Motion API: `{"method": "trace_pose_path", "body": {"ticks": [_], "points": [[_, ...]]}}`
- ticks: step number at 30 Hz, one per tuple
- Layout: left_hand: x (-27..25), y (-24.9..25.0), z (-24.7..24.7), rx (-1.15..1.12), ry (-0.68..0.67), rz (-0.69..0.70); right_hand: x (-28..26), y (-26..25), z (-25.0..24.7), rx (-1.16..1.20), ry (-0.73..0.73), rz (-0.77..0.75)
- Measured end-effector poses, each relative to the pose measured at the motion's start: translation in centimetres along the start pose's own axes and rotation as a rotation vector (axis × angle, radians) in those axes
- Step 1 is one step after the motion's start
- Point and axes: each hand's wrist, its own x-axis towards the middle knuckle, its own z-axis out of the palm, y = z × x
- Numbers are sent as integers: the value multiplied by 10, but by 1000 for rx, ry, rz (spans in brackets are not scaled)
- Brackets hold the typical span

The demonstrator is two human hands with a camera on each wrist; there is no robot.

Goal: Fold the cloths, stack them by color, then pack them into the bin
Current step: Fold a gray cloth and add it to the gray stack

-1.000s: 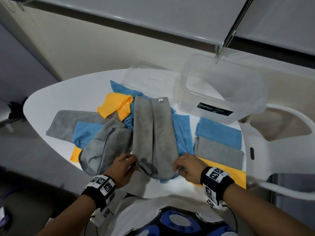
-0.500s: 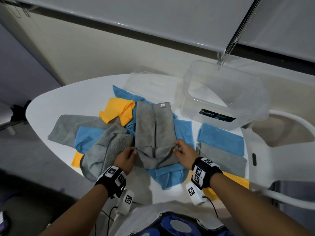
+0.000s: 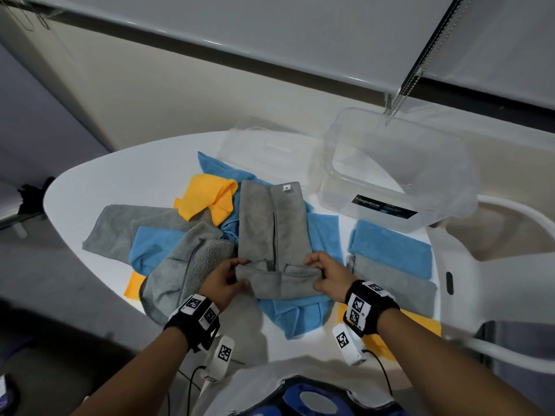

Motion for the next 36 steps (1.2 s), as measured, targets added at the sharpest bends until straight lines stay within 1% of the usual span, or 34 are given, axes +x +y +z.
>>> {"method": "trace_pose_path", "body": {"ticks": [4,7,9,11,13,15,17,21,25,29,33,36], "points": [[-2,6,-2,100,33,140,-4,-3,0,43,-11,-74],[-5,18,3,118,45,224,1,-5,2,83,57,-121],[-4,24,8,134,59,270,6,-7,3,81,98,-125],[1,24,11,207,96,259,10,-8,5,67,116,-130],[8,17,12,281,126,212,12,-5,6,5,116,-137],[14,5,10,290,122,181,13,1,8,-61,89,-125],[14,-2,9,271,110,148,13,4,11,-98,62,-102],[11,-5,13,231,128,113,15,-1,15,-111,56,-125],[10,-12,13,109,117,61,18,-8,18,-136,60,-103],[3,-2,10,70,72,71,16,-6,17,-112,14,-101],[6,-6,6,151,114,103,18,-7,17,-83,12,-157],[6,-8,6,195,133,124,21,-9,19,-89,33,-166]]}}
